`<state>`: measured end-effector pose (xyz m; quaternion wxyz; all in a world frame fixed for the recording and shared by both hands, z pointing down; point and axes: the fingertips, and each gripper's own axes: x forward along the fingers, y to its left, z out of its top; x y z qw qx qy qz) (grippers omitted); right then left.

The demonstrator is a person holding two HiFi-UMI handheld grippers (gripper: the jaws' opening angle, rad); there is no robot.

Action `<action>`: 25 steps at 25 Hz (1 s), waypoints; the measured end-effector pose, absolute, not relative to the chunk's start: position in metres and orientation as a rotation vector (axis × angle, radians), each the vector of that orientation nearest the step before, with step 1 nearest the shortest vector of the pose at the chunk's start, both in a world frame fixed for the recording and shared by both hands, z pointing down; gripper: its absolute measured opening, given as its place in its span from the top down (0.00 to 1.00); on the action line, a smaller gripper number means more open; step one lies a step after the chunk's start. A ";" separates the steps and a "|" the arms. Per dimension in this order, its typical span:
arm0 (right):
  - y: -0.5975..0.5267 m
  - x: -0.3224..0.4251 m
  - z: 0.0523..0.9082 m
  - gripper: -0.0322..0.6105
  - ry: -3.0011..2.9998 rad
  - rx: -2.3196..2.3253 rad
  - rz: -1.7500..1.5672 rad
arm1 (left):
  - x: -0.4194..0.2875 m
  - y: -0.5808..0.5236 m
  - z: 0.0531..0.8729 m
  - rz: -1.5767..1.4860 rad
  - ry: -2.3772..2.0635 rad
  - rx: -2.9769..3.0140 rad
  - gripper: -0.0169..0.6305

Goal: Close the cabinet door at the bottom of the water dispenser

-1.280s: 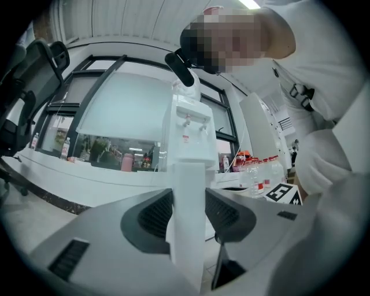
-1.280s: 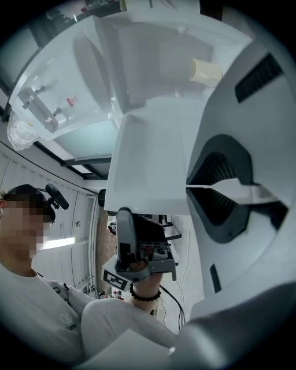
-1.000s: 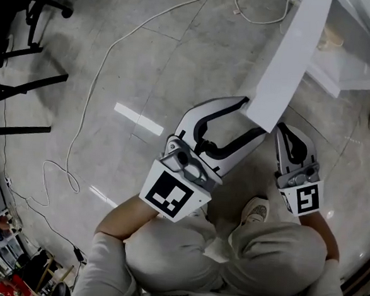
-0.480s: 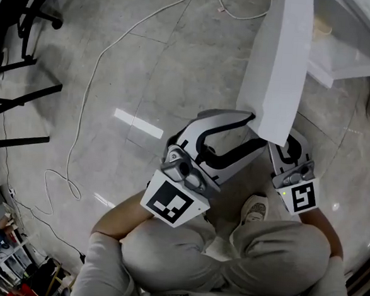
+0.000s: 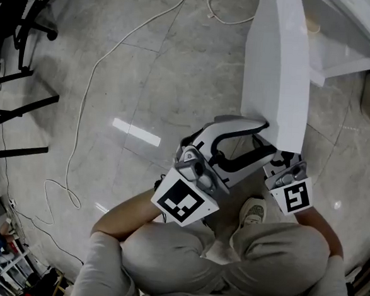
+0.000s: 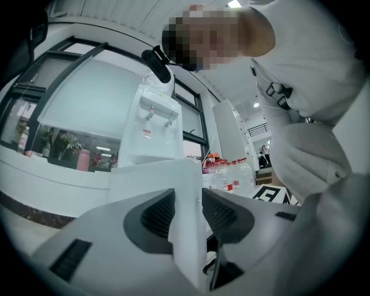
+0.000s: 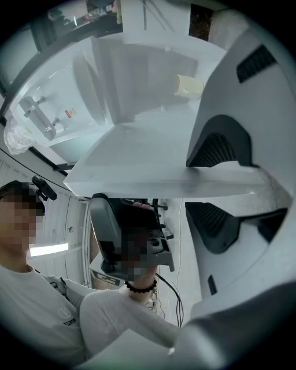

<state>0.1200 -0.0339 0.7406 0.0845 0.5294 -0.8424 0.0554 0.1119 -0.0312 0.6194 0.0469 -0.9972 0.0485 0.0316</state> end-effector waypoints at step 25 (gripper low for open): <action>-0.018 0.208 0.731 0.67 -2.302 1.910 0.121 | 0.164 -0.039 0.632 0.086 0.073 -3.019 0.96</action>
